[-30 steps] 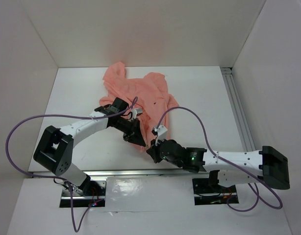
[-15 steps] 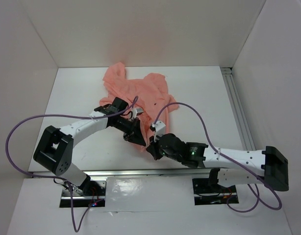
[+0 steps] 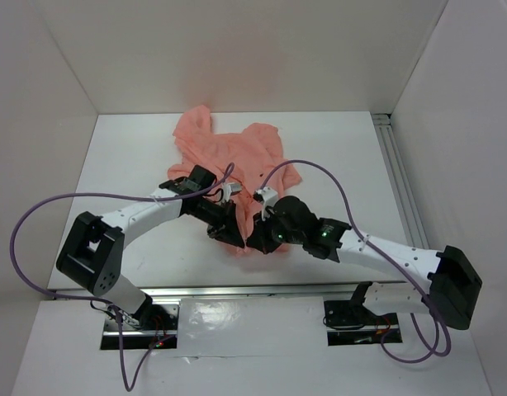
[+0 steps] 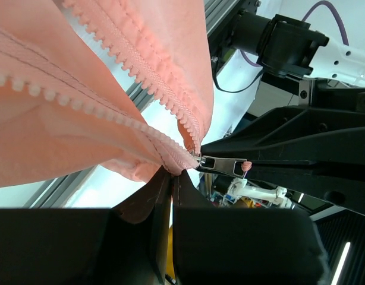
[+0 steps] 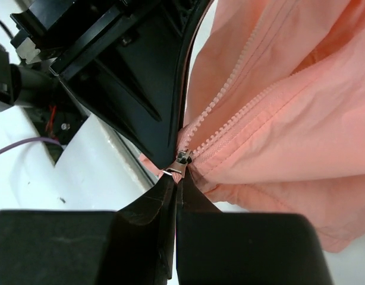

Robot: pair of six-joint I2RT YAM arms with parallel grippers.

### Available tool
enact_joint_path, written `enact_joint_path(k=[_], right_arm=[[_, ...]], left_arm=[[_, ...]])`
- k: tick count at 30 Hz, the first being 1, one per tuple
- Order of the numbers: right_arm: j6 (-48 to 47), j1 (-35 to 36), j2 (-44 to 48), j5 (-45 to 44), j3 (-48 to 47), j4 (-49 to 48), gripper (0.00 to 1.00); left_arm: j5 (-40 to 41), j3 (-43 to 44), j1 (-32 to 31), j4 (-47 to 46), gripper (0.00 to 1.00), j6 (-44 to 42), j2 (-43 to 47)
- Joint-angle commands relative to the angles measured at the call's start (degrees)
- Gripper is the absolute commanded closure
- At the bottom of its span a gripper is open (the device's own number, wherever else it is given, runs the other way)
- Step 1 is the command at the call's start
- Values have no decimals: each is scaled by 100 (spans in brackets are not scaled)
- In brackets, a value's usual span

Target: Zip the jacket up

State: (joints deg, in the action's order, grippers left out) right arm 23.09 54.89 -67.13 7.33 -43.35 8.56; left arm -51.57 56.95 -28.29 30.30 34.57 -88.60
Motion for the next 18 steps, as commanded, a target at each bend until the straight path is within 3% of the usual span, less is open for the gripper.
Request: enact_joint_path(k=[1,9,18], right_arm=[[-112,-198,17,610,-428,-460,100],[12,-944,78,682,-489,-583,100],[-401,-2376,-677,1130,-1595,-469,100]], left_arm=[[323,-79,8,353,100,-293,0],[323,-131,8,406,100,-398,0],[376,-421,8,406,100,-398,106]])
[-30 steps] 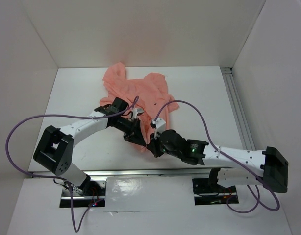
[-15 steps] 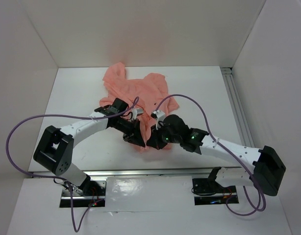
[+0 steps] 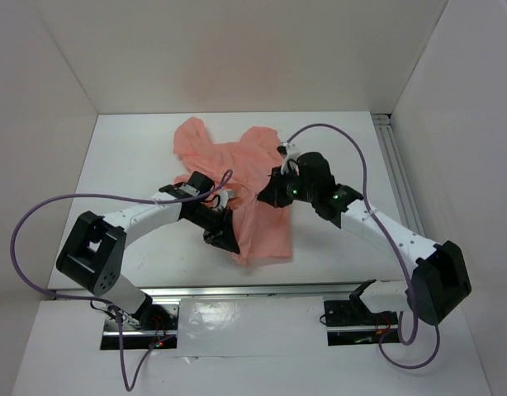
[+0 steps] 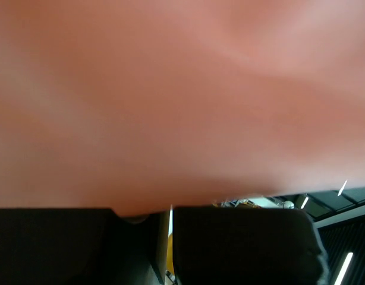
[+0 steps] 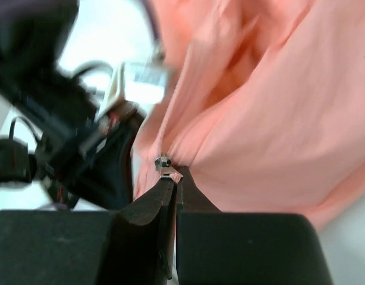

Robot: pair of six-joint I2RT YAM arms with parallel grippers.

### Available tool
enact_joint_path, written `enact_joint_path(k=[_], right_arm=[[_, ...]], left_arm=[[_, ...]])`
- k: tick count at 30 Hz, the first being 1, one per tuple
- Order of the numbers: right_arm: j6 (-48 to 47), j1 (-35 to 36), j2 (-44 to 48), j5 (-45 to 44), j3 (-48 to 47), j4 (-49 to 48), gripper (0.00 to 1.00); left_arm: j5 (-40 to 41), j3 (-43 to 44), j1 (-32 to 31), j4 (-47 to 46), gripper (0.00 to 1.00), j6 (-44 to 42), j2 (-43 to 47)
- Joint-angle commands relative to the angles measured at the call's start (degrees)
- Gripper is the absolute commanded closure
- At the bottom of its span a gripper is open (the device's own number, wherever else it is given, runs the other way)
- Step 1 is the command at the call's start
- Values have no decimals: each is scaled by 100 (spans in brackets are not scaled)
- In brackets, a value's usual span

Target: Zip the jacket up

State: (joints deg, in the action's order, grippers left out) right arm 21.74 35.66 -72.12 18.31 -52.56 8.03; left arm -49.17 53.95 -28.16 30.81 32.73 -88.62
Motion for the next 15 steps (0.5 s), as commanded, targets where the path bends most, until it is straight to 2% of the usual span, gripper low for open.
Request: enact_joint_path(k=[1,4,8,12,15], right_arm=[[-266,-594,-293,33,-816,-417,100],[-266,-1244,-890,269,-1326,-486,100],[-266,-1956,-1916,480,-2553,-409,100],[-153,-2720,-2569,788,-3409,-408,100],[-100,-2968,-3034,868,-4093,-303,100]], left_arm=[[135,-174,-5,356,100,-214,108],[135,-236,-5,233,100,-109,170],[337,-236,-5,233,100,84,301],[706,79,320,636,100,84,512],[1040,265,626,812,100,32,696]])
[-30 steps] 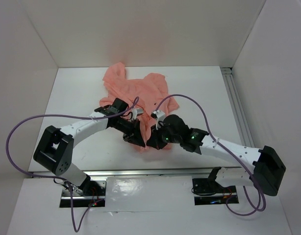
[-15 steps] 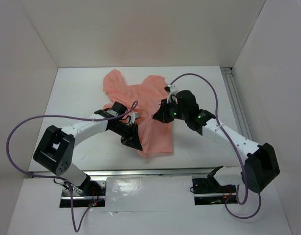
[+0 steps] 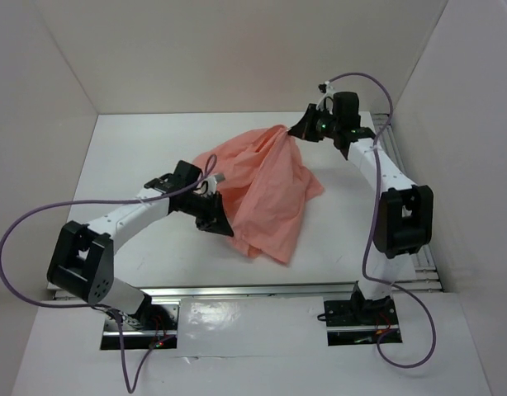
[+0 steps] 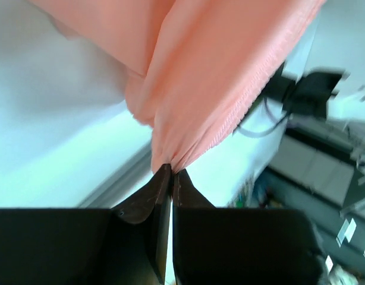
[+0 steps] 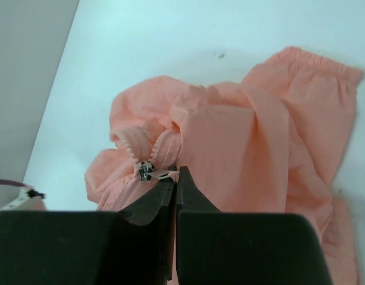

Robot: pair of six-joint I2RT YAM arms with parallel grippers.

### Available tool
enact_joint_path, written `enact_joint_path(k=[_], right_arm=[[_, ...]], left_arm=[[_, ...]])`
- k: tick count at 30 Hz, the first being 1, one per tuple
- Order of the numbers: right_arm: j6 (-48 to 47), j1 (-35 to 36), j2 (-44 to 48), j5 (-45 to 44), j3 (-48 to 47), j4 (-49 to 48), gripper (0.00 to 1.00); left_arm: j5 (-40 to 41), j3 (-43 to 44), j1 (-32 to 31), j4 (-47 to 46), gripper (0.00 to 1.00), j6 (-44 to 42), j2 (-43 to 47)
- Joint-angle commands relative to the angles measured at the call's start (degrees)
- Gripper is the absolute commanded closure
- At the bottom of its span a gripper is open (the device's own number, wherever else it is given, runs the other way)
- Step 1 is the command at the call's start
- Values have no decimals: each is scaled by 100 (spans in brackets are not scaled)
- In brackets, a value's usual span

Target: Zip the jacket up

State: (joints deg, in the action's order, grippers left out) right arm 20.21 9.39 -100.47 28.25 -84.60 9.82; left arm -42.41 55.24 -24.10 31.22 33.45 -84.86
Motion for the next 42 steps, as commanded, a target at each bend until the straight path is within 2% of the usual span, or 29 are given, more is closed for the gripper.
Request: enact_joint_path(k=[1,7,12,14,18,19,21,23,25,28,31,34,37,38,39,41,42], right_arm=[[54,-480,-306,-127,-1048,-429,100],[54,-824,-1070,109,-2148,1,100],[221,-1026,-1185,513,-2447,45,100],[221,-966,-1186,585,-2447,430,100],[-25,-404,-309,287,-1220,793,100],[-78,-28,58,69,-617,932,100],[-149,404,394,-222,-34,1205,100],[35,982,867,-697,757,1347,100],[298,1266,1177,-1030,1442,1372,100],[422,1706,1538,-1321,1762,1749,100],[475,1768,1731,-1375,1728,1988,100],[475,1295,1846,-1191,1158,1805,100],[195,470,1093,-1190,-718,2144,100],[142,285,812,-1190,-2291,2329,100],[81,-22,218,-1190,-3168,2514,100],[80,-261,-261,-1138,-4865,2874,100],[237,-366,-481,-1059,-5952,2876,100]], left_arm=[[365,214,308,841,100,-41,373],[655,276,976,965,100,-41,742],[717,199,1083,1324,100,-190,796],[770,57,1030,1325,100,-190,796],[919,-303,916,1140,100,-85,796],[919,-304,916,1062,100,-84,717],[919,-304,916,1009,100,-84,603],[919,-233,916,1009,100,-84,506],[849,-233,916,1061,100,-146,505],[648,-487,863,1123,100,-146,505],[532,-541,713,1123,100,-68,566],[558,-60,766,869,100,117,567],[226,1361,1126,306,100,206,-11],[51,2645,1187,253,100,206,-248],[49,3433,1258,409,100,101,-738],[49,5189,1258,865,100,-83,-1197],[119,6982,1398,1172,100,-137,-1426]])
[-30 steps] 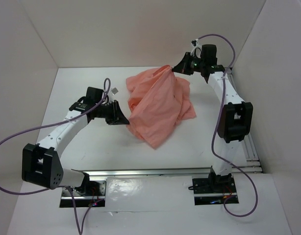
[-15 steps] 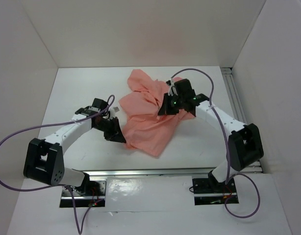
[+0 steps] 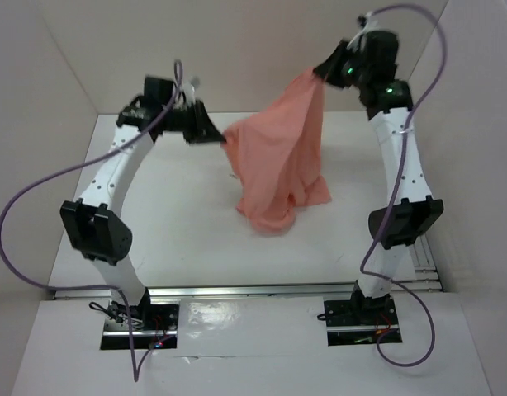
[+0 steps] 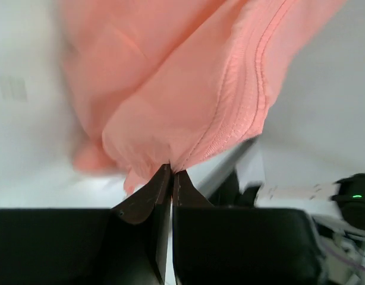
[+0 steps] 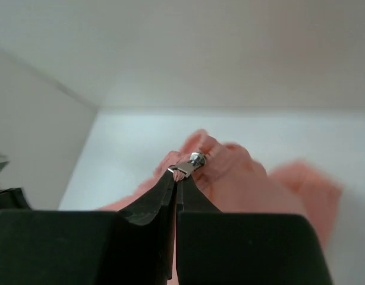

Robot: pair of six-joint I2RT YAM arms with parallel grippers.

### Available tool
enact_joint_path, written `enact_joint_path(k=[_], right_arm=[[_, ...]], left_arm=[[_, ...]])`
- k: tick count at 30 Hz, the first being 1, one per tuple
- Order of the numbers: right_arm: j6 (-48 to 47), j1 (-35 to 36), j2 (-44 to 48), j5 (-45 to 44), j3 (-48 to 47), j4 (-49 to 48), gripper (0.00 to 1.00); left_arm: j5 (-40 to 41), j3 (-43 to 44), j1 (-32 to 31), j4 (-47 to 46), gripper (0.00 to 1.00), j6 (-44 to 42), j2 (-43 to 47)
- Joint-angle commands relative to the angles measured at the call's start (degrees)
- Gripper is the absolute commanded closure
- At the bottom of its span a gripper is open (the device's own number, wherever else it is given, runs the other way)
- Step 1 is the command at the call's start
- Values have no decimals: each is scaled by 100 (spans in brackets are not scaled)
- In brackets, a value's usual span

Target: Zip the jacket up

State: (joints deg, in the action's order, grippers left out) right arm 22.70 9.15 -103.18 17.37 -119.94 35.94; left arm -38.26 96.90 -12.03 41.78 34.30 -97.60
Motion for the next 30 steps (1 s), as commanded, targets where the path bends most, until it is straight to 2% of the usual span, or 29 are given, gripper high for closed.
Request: enact_joint_path(k=[1,2,3,5,6,8,9,11,12,13,16,20,23,30], right_arm=[[67,-526,-212,108,-2603,151,100],[146,-632,-29,187,-2483,-303,100],[312,-633,477,293,-1533,-638,100],[401,-695,1025,373,-247,-1489,100],[463,-634,1202,373,847,-1607,100],[464,-336,1528,373,1864,-1696,100],[464,-195,1528,373,2861,-1696,100],[621,253,1608,373,3807,-1958,100],[709,454,1608,373,4255,-2108,100],[858,648,1660,242,4982,-2187,100],[1226,1334,1713,-179,5925,-2486,100],[1527,1573,1897,-347,6360,-2619,100],[1589,1573,2011,-541,6220,-2453,100],[1334,941,2381,-559,5903,-1951,100]], left_arm=[[-296,3565,271,520,100,-222,-545],[-583,3520,367,185,100,-135,-410],[-760,3180,551,-140,100,22,-183],[-867,2556,606,-311,100,7,239],[-772,1718,606,-259,100,-90,363],[-684,730,606,-258,100,-345,698],[-552,-154,675,-188,100,-450,786],[-368,-1011,860,-136,100,-696,1005],[-18,-1407,913,-135,100,-697,1241],[46,-2090,1035,-135,100,-767,1348],[344,-2954,1141,-135,100,-829,1629],[573,-3291,1194,-135,100,-882,1630],[715,-3292,1255,-188,100,-829,1630],[820,-3186,1501,-311,100,-653,1893]])
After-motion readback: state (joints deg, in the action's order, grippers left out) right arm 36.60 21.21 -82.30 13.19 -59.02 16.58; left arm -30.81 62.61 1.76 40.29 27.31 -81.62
